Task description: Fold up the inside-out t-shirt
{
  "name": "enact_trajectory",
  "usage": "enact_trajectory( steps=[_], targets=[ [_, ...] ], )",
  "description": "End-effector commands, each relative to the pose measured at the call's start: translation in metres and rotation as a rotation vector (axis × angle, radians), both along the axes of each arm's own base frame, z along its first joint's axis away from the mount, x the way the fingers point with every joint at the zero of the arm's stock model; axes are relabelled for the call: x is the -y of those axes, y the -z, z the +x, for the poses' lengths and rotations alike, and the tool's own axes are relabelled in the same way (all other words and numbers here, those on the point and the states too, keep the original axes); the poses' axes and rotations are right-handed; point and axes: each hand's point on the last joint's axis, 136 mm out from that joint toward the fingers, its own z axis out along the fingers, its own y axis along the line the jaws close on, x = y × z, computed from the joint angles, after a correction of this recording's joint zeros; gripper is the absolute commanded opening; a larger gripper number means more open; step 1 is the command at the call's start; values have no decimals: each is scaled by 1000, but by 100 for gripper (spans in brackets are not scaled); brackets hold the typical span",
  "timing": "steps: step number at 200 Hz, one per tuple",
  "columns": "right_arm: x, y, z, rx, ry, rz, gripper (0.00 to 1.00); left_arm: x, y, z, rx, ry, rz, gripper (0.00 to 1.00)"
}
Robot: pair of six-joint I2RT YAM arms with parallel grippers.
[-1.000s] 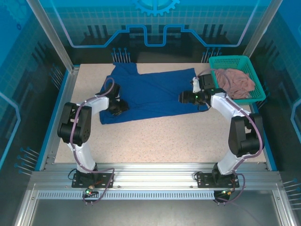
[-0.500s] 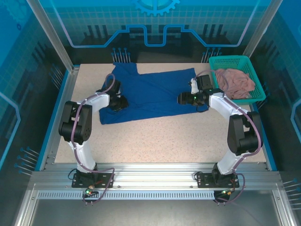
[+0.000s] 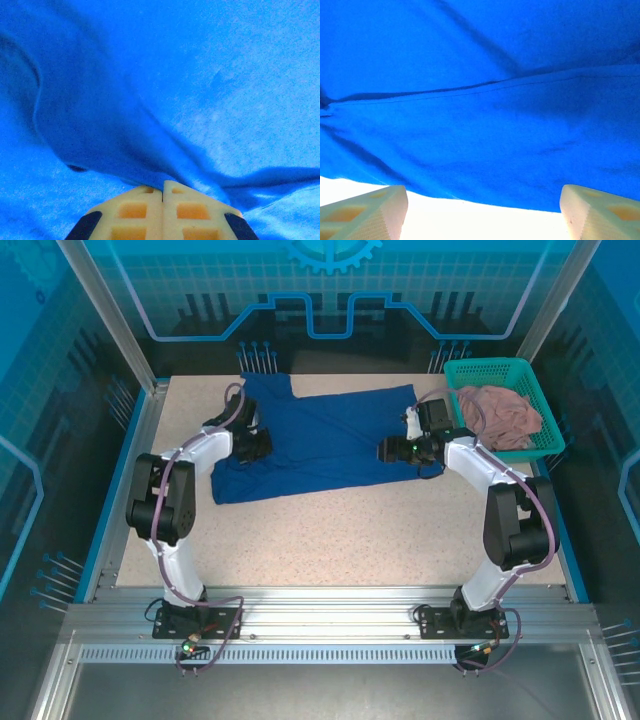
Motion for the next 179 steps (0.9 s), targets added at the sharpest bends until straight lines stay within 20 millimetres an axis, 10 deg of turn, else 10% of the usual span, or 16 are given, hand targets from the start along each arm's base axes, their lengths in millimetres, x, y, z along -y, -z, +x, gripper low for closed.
enact_trajectory(
  steps=[1,46,92,132,179],
  targets=[
    [-5,0,3,-4,-23,-12,81,2,0,15,3,35,34,1],
    [-6,5,2,-12,-23,-11,81,15,-2,64,39,84,66,8],
    [-4,5,-3,-15,-21,-25,81,24,-23,100,110,117,64,36],
    [-5,13,-3,-30,-19,-21,81,1,-44,74,163,71,83,53],
    [7,29,8,-93,34,-81,80,-37,-2,31,87,-55,-32,56]
  ],
)
